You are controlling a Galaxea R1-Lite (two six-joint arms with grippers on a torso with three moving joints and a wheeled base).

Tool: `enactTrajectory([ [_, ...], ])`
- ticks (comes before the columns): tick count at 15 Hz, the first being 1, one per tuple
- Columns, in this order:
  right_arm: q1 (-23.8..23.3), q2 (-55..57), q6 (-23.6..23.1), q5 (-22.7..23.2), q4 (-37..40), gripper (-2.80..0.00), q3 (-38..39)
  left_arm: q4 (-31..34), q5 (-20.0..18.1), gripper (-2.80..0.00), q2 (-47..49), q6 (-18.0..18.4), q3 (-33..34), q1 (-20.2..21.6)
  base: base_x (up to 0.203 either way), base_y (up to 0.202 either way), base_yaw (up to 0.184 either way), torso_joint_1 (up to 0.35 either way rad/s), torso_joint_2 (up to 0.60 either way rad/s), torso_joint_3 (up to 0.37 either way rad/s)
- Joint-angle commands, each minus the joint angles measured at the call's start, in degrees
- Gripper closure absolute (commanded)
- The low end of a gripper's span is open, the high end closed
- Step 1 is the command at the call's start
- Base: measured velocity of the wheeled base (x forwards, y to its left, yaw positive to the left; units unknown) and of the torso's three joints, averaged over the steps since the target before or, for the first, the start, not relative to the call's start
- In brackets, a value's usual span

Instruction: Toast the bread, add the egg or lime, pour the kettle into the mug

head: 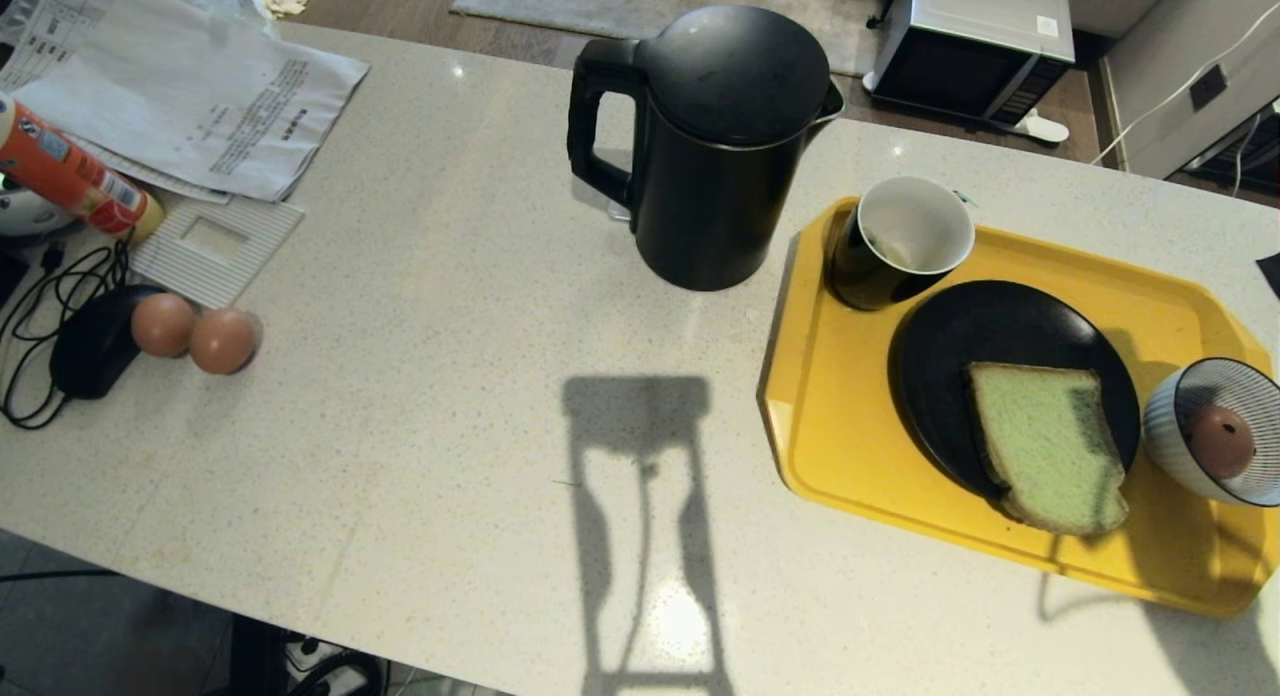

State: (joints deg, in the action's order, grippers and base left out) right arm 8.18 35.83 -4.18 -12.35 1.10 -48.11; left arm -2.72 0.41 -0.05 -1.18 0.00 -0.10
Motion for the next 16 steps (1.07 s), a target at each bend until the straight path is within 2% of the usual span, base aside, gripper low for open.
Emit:
enactTrajectory([
  [1, 0.0, -7.0, 0.1, -0.1, 1.0, 0.0, 3.5, 0.0, 0.0, 0.0, 0.0, 0.0, 0.9, 0.0, 0.0, 0.0, 0.0, 0.0, 0.0, 0.0],
  [5, -1.3, -14.6, 0.4, -0.1, -0.5, 0.0, 11.5, -0.1, 0.0, 0.0, 0.0, 0.0, 0.9, 0.0, 0.0, 0.0, 0.0, 0.0, 0.0, 0.0],
  [7, -3.8, -16.5, 1.4, 0.1, -0.8, 0.0, 14.4, -8.4, 0.0, 0.0, 0.0, 0.0, 0.9, 0.0, 0.0, 0.0, 0.0, 0.0, 0.0, 0.0],
  [8, -5.1, -17.2, 1.9, 0.4, -0.8, 0.0, 15.8, -8.6, 0.0, 0.0, 0.0, 0.0, 0.9, 0.0, 0.0, 0.0, 0.0, 0.0, 0.0, 0.0],
  [10, -6.7, -19.7, 2.1, 1.0, -0.8, 0.0, 19.4, -0.4, 0.0, 0.0, 0.0, 0.0, 0.9, 0.0, 0.0, 0.0, 0.0, 0.0, 0.0, 0.0],
  [16, -7.7, -27.0, 2.0, 1.1, -0.9, 0.0, 29.6, -0.1, 0.0, 0.0, 0.0, 0.0, 0.9, 0.0, 0.0, 0.0, 0.0, 0.0, 0.0, 0.0],
])
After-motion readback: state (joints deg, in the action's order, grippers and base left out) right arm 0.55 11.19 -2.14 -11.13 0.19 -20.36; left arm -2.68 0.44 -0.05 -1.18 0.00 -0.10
